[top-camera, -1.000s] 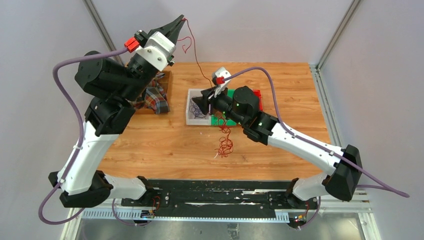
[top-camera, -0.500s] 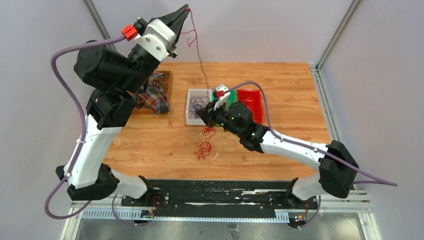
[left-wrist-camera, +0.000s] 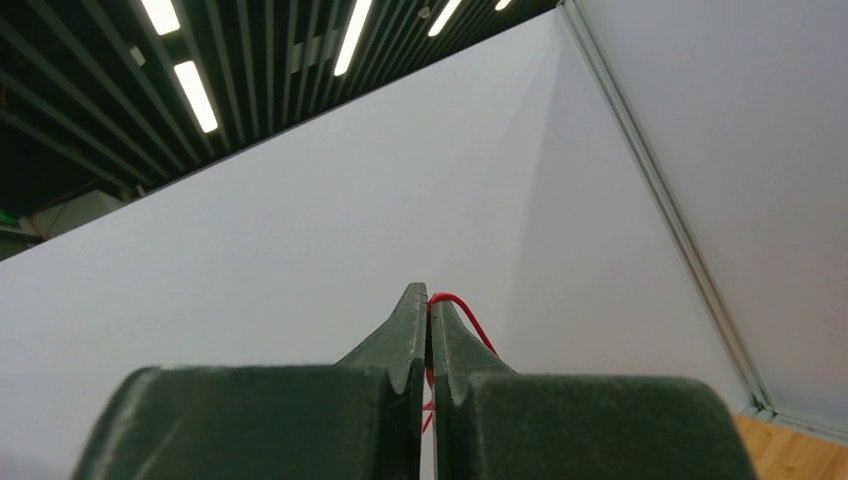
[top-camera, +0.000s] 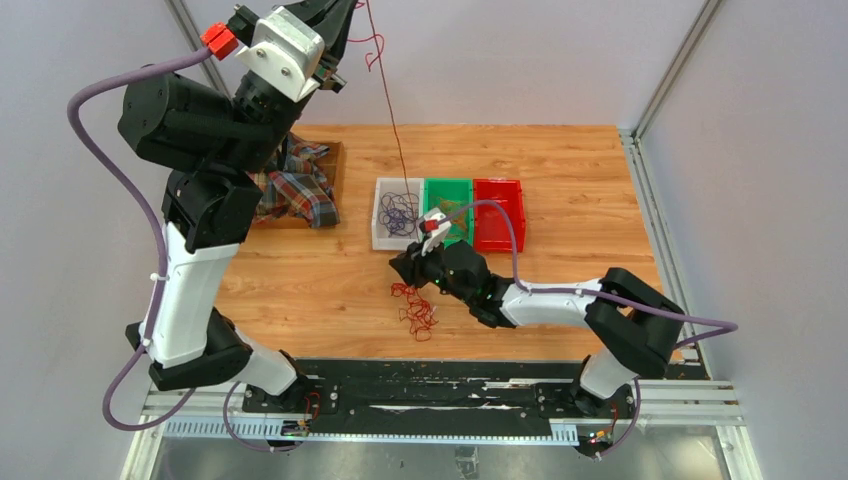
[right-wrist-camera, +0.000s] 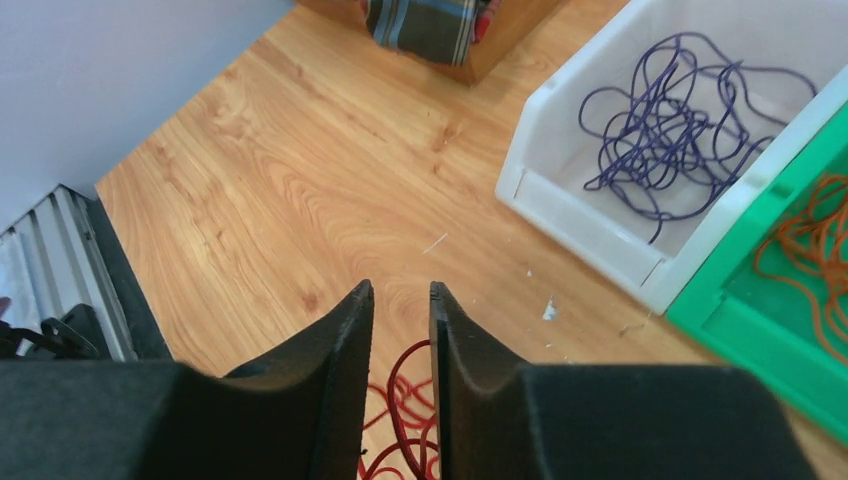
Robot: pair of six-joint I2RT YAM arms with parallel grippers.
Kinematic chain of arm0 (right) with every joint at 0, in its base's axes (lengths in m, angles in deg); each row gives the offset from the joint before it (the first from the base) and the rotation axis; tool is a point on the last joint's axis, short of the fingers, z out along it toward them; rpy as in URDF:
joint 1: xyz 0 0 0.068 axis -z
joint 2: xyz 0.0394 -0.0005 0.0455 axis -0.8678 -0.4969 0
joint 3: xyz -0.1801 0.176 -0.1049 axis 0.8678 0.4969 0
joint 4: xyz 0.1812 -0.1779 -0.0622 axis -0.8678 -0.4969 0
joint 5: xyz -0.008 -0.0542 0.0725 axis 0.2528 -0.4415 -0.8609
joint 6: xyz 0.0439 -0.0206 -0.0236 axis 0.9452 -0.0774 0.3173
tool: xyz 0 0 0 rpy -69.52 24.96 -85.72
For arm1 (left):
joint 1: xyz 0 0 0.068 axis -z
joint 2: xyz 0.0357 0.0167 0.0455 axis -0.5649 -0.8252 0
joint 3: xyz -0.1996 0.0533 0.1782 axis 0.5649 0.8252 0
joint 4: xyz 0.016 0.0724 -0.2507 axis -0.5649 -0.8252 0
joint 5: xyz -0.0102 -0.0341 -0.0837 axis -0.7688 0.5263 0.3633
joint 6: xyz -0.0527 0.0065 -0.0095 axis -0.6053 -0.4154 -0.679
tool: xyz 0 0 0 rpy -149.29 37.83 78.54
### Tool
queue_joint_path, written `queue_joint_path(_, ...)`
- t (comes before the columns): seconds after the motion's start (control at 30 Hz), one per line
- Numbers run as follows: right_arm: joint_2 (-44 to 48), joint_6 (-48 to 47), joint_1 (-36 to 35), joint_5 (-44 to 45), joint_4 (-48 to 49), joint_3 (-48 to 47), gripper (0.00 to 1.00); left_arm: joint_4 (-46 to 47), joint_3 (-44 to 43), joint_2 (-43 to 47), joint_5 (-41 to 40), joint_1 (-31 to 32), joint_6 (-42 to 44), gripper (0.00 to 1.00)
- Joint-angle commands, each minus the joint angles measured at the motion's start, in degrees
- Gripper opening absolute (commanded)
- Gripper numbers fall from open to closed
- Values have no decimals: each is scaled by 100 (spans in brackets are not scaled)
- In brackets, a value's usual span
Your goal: Untangle the cables
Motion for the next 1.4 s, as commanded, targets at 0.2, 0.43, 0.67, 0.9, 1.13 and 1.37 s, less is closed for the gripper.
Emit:
queue_joint_path(0.2, -781, 359, -589, 881, 396, 541, 40, 1256, -994, -439, 103, 5, 656, 0)
queue_joint_path(0.43, -832, 123, -973, 1666, 439, 735, 55, 2146, -1348, -760, -220, 10, 1247, 1)
queue_joint_path(0.67, -675, 245, -992, 1737, 445, 933, 46, 2314, -753, -398, -269, 10, 1483, 0)
queue_joint_path(0.9, 540, 73, -897, 2162, 215, 1384, 23, 1996, 1138, 618, -704, 5, 1760, 0)
queue_joint_path(1.13, 2013, 66, -430, 2134, -1149, 1494, 1, 844, 3055, 1949, -964, 10, 2098, 1)
queue_joint_path(1.37, 2848, -578, -209, 1171, -1954, 1217, 0, -932, 4839, 3011, -1422, 9, 1947, 6)
